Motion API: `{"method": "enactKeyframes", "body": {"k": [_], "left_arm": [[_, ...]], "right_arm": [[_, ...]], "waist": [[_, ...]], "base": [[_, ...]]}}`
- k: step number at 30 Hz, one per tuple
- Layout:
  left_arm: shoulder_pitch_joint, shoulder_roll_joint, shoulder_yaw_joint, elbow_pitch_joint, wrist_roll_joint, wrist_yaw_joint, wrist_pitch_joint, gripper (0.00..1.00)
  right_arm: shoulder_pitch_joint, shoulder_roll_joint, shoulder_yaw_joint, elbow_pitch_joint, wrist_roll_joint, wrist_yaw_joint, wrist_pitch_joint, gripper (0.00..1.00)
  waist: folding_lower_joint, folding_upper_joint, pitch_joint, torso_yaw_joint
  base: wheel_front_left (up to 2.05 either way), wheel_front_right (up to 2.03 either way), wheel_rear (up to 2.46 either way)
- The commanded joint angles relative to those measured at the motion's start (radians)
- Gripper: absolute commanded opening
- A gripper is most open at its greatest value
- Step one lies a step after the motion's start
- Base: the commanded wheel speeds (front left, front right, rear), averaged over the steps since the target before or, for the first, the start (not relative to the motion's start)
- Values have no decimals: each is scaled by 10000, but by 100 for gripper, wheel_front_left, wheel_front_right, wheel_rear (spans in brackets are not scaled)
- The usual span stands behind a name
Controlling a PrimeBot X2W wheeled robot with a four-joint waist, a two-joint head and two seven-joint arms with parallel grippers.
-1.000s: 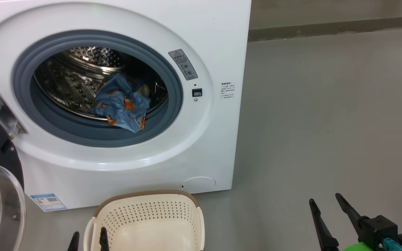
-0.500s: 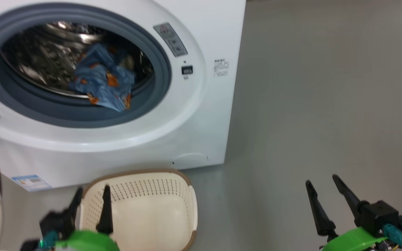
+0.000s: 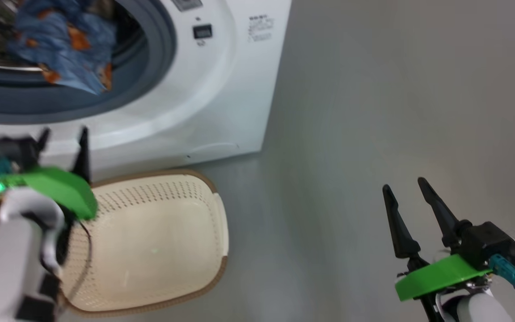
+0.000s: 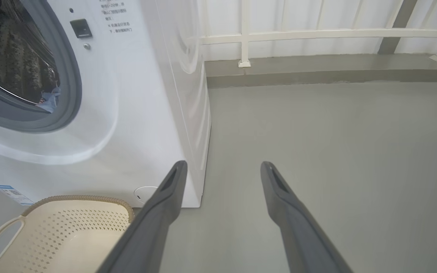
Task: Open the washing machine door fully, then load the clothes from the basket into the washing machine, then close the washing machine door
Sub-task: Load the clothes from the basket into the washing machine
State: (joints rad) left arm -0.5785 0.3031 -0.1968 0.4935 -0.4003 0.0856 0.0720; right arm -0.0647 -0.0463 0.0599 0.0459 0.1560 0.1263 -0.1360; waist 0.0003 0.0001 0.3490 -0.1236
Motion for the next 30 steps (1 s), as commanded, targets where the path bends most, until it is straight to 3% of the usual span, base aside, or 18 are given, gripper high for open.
{"method": "enactKeyframes", "body": {"k": [1,16,24,25,26,27,28,30], "left_arm": [[-488,470,362,-100,26,-67,149,100],[-4157,2409,683,831,-48,-301,3088,100],[-4731,2852,786,970,-174,-134,4092,100],[-4776,2875,787,938,-196,-125,4190,96],[-4822,2904,781,893,-204,-121,4261,56],[-4857,2905,802,861,-242,-93,4327,43],[-4888,2913,795,818,-253,-77,4389,0],[-4927,2944,778,774,-241,-69,4430,0]], "right_arm": [[-276,-59,249,-137,107,44,-168,100],[-1613,-41,829,1184,1277,44,-1186,100],[-1938,-40,964,1449,1568,44,-1252,100],[-1966,-40,968,1436,1583,44,-1253,100],[-1991,-40,967,1417,1602,44,-1253,100],[-2011,-40,964,1398,1616,44,-1254,100],[-2029,-40,961,1380,1634,44,-1254,100],[-2043,-40,961,1368,1647,44,-1255,100]], "waist": [[-3,-1,933,-734],[-3,-1,2570,-1665],[-3,-1,2857,-1829],[-3,-1,2884,-1833],[-3,-1,2917,-1832],[-3,-1,2944,-1828],[-3,-1,2971,-1820],[-3,-1,2996,-1813]], "base": [[0,0,0],[0,0,0],[0,0,0],[0,0,0],[0,0,0],[0,0,0],[0,0,0],[0,0,0]]}}
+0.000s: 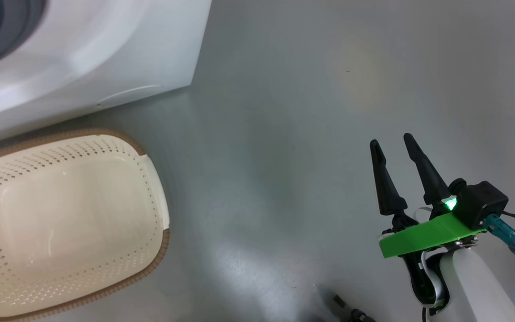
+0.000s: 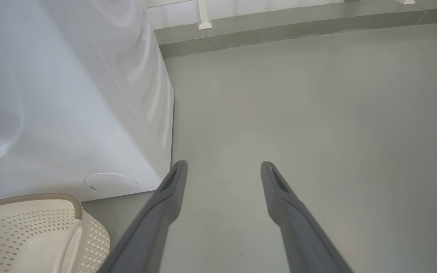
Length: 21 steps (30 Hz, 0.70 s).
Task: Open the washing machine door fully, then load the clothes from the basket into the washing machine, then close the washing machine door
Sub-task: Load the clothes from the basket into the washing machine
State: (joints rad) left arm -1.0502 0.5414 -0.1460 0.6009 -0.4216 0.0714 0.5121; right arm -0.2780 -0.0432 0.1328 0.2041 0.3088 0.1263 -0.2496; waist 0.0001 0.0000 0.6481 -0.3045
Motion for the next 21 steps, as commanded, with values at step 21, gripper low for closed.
{"method": "enactKeyframes", "body": {"k": [21], "left_arm": [[-1712,2230,611,-946,1071,241,-3449,0]], "right_arm": [[-376,-70,662,-587,575,44,-121,100]], "waist": [[-1,0,1416,-935]], "base": [[0,0,0]]}}
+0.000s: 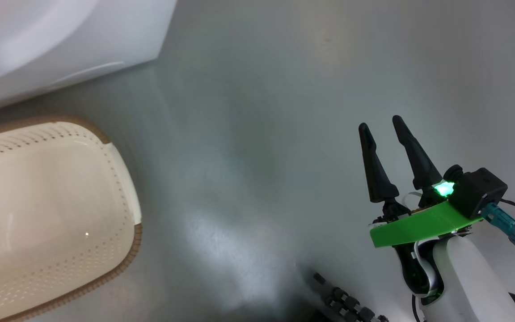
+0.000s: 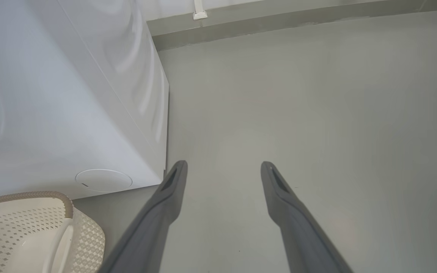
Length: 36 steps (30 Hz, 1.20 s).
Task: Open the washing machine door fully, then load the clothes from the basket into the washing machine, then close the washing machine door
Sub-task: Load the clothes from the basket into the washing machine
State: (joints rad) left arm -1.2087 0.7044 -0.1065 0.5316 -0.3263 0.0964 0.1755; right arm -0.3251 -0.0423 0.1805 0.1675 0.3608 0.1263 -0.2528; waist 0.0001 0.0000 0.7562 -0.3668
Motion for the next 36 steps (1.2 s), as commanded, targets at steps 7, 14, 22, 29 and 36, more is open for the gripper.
{"method": "enactKeyframes", "body": {"k": [7,14,22,29,36], "left_arm": [[-685,528,306,175,157,178,-1053,0],[-695,266,303,685,-3,314,-1267,0],[-484,-262,206,733,-231,505,-1178,100],[177,-861,247,826,-651,547,-1480,100],[1376,-1620,421,1224,-1239,413,-2347,100]], "right_arm": [[187,-80,234,-399,0,44,-89,100],[223,-80,167,-429,-178,44,-89,100],[268,-80,22,-441,-401,44,-89,100],[291,-80,-104,-352,-670,44,-89,100],[466,-80,-396,-165,-1033,44,-89,100]], "waist": [[-1,0,631,-397],[-1,0,453,-223],[-1,0,171,233],[-1,0,-427,872],[-1,0,-1516,1490]], "base": [[0,0,0],[0,0,0],[0,0,0],[0,0,0],[0,0,0]]}}
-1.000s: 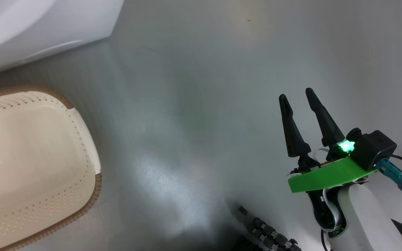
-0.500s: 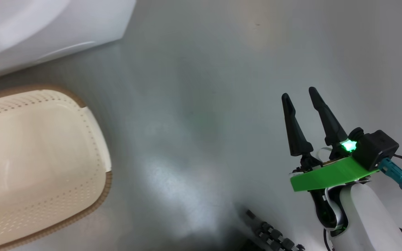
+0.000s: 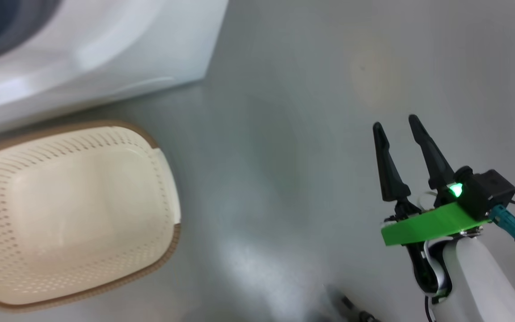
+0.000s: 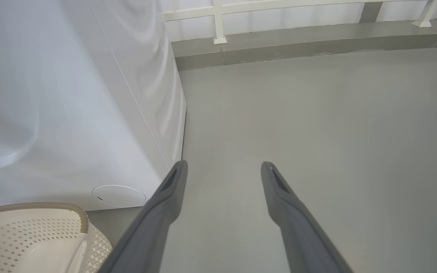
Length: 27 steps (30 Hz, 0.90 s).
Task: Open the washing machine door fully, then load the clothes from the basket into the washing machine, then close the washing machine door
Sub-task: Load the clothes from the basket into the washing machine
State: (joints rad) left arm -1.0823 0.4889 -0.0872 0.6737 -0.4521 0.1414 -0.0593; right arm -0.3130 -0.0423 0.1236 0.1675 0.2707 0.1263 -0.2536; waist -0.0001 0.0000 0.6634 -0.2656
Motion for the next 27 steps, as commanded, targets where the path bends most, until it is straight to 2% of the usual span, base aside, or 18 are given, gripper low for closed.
{"method": "enactKeyframes", "body": {"k": [1,11,17,27], "left_arm": [[319,406,253,-118,-70,-62,-144,100],[3194,-873,388,-296,-584,-268,-1773,100],[5497,-1534,212,-1857,-242,-296,-2006,100],[9358,-2565,161,-4655,445,30,-2022,100]], "right_arm": [[428,-80,115,-125,-189,44,-82,100],[1392,-80,-322,44,-760,44,27,100],[2053,-169,-577,-225,-1048,44,451,100],[3257,-449,-813,-1010,-1289,44,1371,100]], "waist": [[1,0,-761,574],[1,0,-2619,1274],[1,0,-3746,1587],[1,0,-5473,2011]], "base": [[0,0,0],[0,0,0],[0,0,0],[0,0,0]]}}
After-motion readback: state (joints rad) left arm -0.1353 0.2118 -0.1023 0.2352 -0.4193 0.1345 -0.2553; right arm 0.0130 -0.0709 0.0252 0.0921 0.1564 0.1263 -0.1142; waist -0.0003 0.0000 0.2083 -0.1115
